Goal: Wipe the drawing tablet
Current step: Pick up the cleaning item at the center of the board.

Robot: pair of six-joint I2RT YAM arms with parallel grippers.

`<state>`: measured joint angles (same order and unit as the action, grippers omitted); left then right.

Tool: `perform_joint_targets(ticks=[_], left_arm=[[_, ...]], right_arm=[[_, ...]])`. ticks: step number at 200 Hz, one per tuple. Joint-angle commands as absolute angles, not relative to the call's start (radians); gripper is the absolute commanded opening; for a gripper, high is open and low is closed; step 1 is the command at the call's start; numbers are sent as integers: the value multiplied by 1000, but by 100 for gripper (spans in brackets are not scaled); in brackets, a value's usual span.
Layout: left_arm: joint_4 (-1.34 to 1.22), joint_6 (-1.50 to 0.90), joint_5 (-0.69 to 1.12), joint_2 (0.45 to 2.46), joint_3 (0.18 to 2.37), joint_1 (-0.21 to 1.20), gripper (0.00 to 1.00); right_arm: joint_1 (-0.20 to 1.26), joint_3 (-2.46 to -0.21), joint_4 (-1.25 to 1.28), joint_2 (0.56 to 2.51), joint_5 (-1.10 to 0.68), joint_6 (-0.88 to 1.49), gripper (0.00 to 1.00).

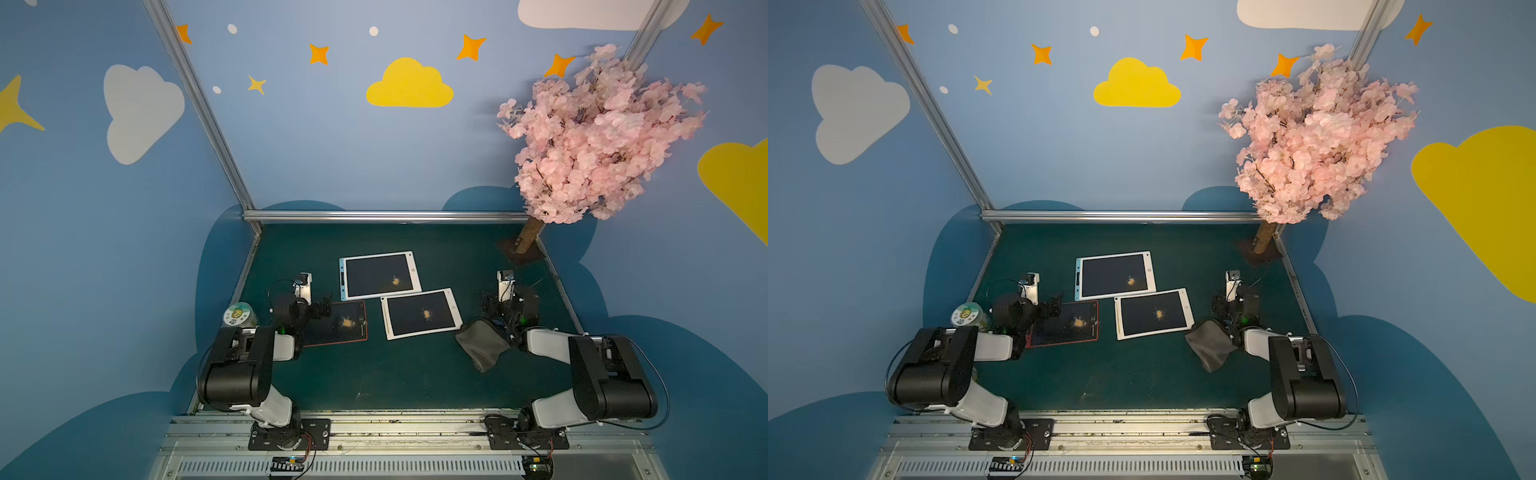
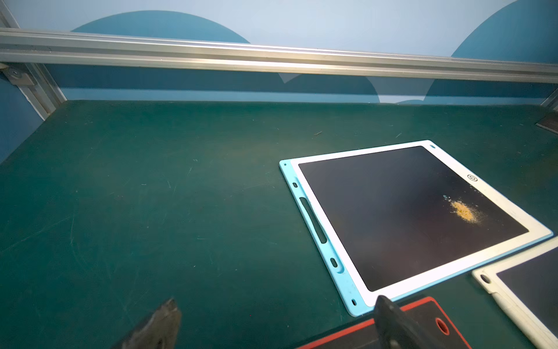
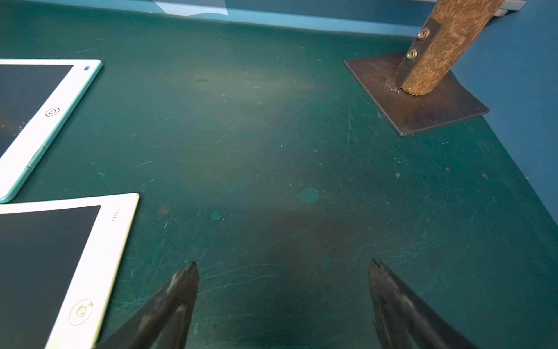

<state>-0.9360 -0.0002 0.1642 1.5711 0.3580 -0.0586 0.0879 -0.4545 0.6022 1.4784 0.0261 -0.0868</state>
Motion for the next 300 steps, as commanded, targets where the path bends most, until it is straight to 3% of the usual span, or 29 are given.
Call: perform_joint_targets(ticks=[1, 180, 222, 245, 260, 271, 285, 300], left_arm=[[-957, 12, 176, 1574, 356, -60, 100], [-953, 7, 172, 1575, 361, -61, 100], [-927, -23, 131, 1579, 376, -76, 100], [-965, -62, -39, 1559, 352, -60, 100], [-862, -32, -167, 1434, 354, -4, 100], [-706, 40, -242, 1303, 394, 83, 100], [-647, 64, -304, 1182, 417, 185, 100], [-628, -60, -174, 1066, 398, 216, 100]], right_arm=[[91, -446, 625, 1460, 36, -93, 87], [89, -455, 612, 1464, 35, -90, 87], [30, -483, 577, 1478, -54, -51, 87], [49, -470, 590, 1462, 78, -13, 87], [85, -451, 663, 1404, 179, -28, 88], [166, -506, 528, 1295, 269, -53, 90], [201, -637, 287, 1185, 321, 167, 90], [189, -820, -26, 1149, 167, 309, 90]])
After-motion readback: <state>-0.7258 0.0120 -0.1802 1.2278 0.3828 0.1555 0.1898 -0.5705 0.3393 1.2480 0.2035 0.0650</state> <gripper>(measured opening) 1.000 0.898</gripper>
